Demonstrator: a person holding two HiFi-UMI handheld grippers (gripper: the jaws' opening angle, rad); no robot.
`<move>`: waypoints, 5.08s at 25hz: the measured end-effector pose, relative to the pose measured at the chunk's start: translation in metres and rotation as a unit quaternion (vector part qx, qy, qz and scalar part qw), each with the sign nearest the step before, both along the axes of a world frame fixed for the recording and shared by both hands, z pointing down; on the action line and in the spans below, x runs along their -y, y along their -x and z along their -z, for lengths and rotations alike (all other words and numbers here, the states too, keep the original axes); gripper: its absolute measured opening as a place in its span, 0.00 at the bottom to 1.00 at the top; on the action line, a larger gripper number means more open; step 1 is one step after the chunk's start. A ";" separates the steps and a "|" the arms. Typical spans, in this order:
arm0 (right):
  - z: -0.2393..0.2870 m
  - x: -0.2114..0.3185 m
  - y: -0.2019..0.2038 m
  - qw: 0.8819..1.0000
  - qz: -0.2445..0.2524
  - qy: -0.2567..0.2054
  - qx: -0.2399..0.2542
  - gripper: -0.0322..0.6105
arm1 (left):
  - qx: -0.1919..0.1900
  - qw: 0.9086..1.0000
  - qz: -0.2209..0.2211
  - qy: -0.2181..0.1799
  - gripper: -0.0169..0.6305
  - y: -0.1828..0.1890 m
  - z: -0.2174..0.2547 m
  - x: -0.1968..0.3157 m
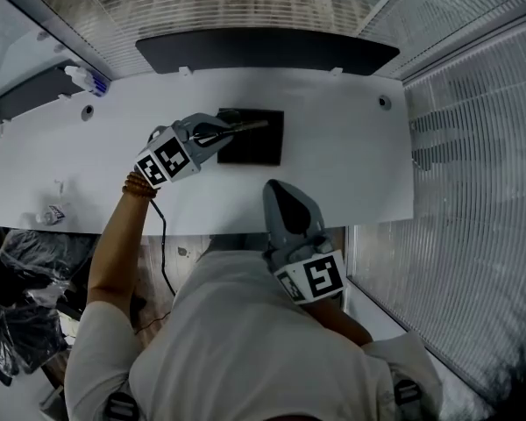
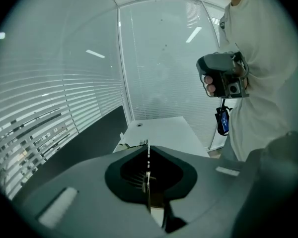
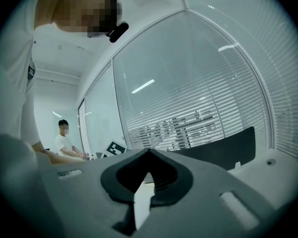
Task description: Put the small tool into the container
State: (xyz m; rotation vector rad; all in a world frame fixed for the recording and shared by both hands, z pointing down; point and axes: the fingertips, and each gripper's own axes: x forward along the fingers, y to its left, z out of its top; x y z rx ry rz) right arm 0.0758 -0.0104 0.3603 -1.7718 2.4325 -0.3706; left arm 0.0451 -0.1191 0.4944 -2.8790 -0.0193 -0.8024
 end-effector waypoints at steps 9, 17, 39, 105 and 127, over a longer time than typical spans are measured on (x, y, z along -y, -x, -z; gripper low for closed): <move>-0.008 -0.002 -0.012 1.000 -0.014 0.013 0.005 0.05 | 0.014 0.999 -0.029 -0.013 0.04 -0.027 -0.040 0.023; -0.020 0.007 -0.024 0.999 -0.022 0.032 0.011 0.05 | 0.032 0.998 -0.056 -0.019 0.04 -0.043 -0.067 0.042; -0.048 0.017 -0.037 0.997 -0.027 0.069 0.026 0.05 | 0.068 0.992 -0.102 -0.001 0.04 -0.059 -0.123 0.048; -0.042 0.011 -0.022 0.998 -0.003 0.065 0.021 0.05 | -0.013 1.000 -0.007 0.010 0.03 -0.037 -0.091 0.052; 0.016 0.030 0.021 0.997 0.072 -0.017 0.007 0.05 | -0.218 0.953 0.207 -0.030 0.03 0.035 0.086 0.007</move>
